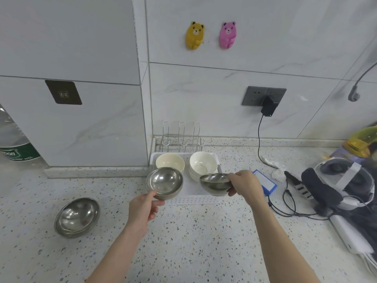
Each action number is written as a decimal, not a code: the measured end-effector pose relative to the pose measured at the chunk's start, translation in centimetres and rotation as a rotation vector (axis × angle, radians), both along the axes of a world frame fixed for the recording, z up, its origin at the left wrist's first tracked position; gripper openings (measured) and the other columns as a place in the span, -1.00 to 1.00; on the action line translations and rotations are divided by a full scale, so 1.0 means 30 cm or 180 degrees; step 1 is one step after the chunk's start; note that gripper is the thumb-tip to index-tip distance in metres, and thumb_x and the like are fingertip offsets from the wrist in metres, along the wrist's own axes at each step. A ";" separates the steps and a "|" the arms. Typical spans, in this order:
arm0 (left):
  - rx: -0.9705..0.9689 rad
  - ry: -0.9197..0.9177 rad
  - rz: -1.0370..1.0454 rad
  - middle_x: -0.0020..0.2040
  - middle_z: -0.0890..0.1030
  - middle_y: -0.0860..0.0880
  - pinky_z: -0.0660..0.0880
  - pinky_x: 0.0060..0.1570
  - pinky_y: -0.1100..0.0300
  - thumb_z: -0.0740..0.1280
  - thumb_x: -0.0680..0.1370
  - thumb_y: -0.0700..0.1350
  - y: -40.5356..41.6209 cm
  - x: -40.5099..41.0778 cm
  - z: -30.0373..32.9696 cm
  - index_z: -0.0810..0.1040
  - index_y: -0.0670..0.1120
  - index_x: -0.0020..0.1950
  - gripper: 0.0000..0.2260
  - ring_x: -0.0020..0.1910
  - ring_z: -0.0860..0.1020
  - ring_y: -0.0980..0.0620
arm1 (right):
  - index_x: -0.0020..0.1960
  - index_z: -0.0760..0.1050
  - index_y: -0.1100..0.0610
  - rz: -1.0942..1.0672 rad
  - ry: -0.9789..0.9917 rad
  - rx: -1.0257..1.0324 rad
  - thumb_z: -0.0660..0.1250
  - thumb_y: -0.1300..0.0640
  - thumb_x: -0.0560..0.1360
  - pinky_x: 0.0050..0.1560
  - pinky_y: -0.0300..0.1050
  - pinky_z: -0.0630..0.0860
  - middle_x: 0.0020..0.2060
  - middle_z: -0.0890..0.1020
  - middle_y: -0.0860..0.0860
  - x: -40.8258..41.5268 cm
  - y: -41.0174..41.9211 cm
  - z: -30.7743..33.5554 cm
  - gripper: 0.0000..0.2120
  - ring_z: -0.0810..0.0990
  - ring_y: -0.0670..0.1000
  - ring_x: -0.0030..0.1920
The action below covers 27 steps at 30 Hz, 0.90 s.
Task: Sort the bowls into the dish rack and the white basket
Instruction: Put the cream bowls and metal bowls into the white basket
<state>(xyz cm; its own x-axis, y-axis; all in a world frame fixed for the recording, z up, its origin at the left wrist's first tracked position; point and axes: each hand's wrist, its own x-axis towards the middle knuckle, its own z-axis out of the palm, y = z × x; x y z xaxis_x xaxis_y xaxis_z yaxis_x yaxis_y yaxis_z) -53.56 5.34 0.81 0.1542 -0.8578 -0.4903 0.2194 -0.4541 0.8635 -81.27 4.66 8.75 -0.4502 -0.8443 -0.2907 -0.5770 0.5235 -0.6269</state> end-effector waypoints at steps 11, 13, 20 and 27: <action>0.0432 0.0153 -0.0382 -0.21 0.71 -0.26 0.24 -0.66 0.32 0.36 0.55 -0.13 -0.010 0.014 0.010 0.56 -0.27 0.07 -0.78 -0.58 0.38 0.10 | -0.23 0.43 0.19 0.0594 0.0354 0.1094 0.09 0.20 0.39 -0.40 -0.19 0.30 -0.51 0.66 0.08 0.032 -0.202 0.041 -0.85 0.35 -0.12 -0.73; 0.0456 0.0209 -0.0402 -0.20 0.71 -0.27 0.24 -0.66 0.32 0.36 0.55 -0.12 -0.010 0.024 0.015 0.57 -0.29 0.07 -0.77 -0.58 0.37 0.10 | -0.22 0.47 0.20 0.0658 0.0342 0.1222 0.09 0.24 0.40 -0.44 -0.20 0.27 -0.50 0.66 0.09 0.045 -0.229 0.028 -0.81 0.42 -0.12 -0.72; 0.0462 0.0232 -0.0356 -0.18 0.71 -0.29 0.22 -0.66 0.34 0.37 0.56 -0.10 -0.006 0.047 0.038 0.57 -0.31 0.05 -0.75 -0.56 0.35 0.10 | -0.14 0.52 0.24 0.0598 0.0316 0.1266 0.13 0.24 0.39 -0.32 -0.22 0.37 -0.40 0.70 0.12 0.067 -0.290 -0.044 -0.80 0.59 0.02 -0.35; 0.0471 0.0227 -0.0448 -0.14 0.71 -0.29 0.21 -0.66 0.36 0.34 0.57 -0.11 -0.013 0.088 0.046 0.57 -0.32 0.05 -0.75 -0.57 0.34 0.12 | -0.06 0.49 0.32 0.0398 -0.0014 0.1047 0.13 0.30 0.44 -0.51 -0.27 0.36 -0.41 0.68 0.19 0.089 -0.281 -0.141 -0.81 0.68 0.07 -0.42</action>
